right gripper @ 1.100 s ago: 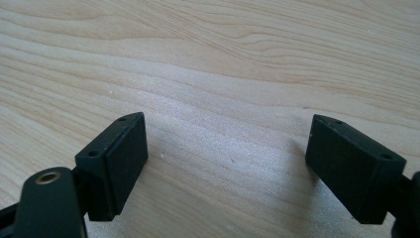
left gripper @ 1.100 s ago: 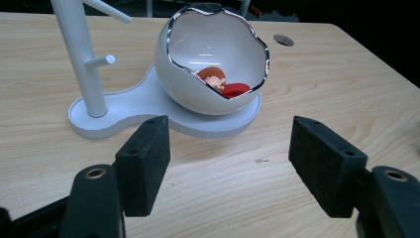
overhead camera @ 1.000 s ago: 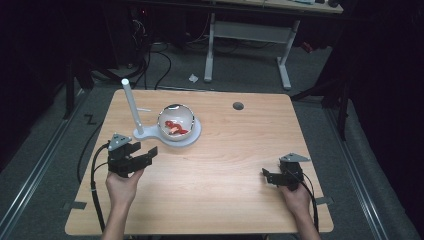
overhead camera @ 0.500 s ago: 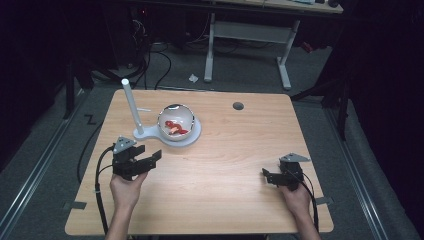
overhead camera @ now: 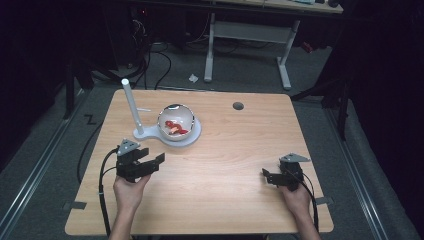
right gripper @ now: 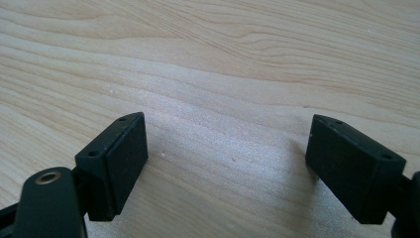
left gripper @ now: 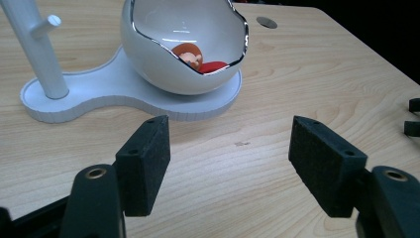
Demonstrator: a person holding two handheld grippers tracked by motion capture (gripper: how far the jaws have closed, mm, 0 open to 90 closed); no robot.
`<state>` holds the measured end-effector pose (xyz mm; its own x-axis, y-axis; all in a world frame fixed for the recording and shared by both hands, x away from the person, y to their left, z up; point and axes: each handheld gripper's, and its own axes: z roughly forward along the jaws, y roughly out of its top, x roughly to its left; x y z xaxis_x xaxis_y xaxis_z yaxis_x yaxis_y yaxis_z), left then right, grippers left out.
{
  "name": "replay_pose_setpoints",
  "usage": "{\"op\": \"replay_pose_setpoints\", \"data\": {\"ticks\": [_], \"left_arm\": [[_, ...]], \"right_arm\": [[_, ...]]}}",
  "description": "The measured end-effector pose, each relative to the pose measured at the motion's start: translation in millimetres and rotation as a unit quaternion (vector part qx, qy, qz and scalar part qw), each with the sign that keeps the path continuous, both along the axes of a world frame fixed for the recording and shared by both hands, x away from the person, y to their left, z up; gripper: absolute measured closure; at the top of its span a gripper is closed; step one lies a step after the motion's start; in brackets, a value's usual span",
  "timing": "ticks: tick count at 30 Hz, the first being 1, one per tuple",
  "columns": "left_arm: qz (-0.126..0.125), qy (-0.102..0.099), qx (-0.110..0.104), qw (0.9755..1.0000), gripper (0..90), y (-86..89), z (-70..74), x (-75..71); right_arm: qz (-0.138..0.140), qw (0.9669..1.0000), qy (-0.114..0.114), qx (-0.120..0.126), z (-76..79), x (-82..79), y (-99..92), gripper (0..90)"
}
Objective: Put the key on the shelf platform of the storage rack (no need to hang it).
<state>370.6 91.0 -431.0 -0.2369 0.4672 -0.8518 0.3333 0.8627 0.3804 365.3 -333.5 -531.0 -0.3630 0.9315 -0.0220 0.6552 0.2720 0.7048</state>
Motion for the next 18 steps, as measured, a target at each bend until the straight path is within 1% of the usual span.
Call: {"op": "replay_pose_setpoints", "data": {"ticks": [2,3,4,5,6,7,8,11,13,15,16,17,18], "left_arm": [[0.003,0.005,0.000,1.0000,33.4,-1.8,-2.0,0.6],[0.001,0.001,0.007,1.0000,33.9,-2.0,-3.5,0.9],[0.007,0.006,0.004,0.9999,34.0,-3.5,-3.8,1.2],[0.003,0.004,0.009,0.9999,34.1,-4.0,-5.2,1.0],[0.003,0.003,0.013,0.9999,34.1,-4.7,-6.1,0.7],[0.008,0.006,0.006,0.9999,34.0,-5.9,-5.9,0.5],[0.004,0.001,0.012,0.9999,34.0,-5.4,-7.2,0.4],[0.007,0.009,0.005,0.9999,33.8,-7.6,-9.4,1.2],[0.001,0.010,0.011,0.9999,33.6,-9.2,-12.4,1.7],[-0.002,0.015,0.006,0.9999,33.5,-12.0,-14.1,1.6],[-0.006,0.014,0.007,0.9999,33.6,-12.1,-14.9,1.6],[-0.005,0.020,0.000,0.9998,33.6,-13.7,-15.1,1.4],[-0.007,0.020,0.003,0.9998,33.6,-14.3,-16.7,1.7]], "right_arm": [[0.000,1.0000,0.000,0.000,0.0,0.0,0.0,16.3],[0.000,1.0000,0.000,0.000,0.0,0.0,0.0,16.3],[0.000,1.0000,0.000,0.000,0.0,0.0,0.0,16.3],[0.000,1.0000,0.000,0.000,0.0,0.0,0.0,16.3],[0.000,1.0000,0.000,0.000,0.0,0.0,0.0,16.3],[0.000,1.0000,0.000,0.000,0.0,0.0,0.0,16.3],[0.000,1.0000,0.000,0.000,0.0,0.0,0.0,16.3],[0.000,1.0000,0.000,0.000,0.0,0.0,0.0,16.3],[0.000,1.0000,0.000,0.000,0.0,0.0,0.0,16.3],[0.000,1.0000,0.000,0.000,0.0,0.0,0.0,16.3],[0.000,1.0000,0.000,0.000,0.0,0.0,0.0,16.3],[0.000,1.0000,0.000,0.000,0.0,0.0,0.0,16.3],[0.000,1.0000,-0.001,0.000,-0.1,0.0,0.1,16.3]]}}
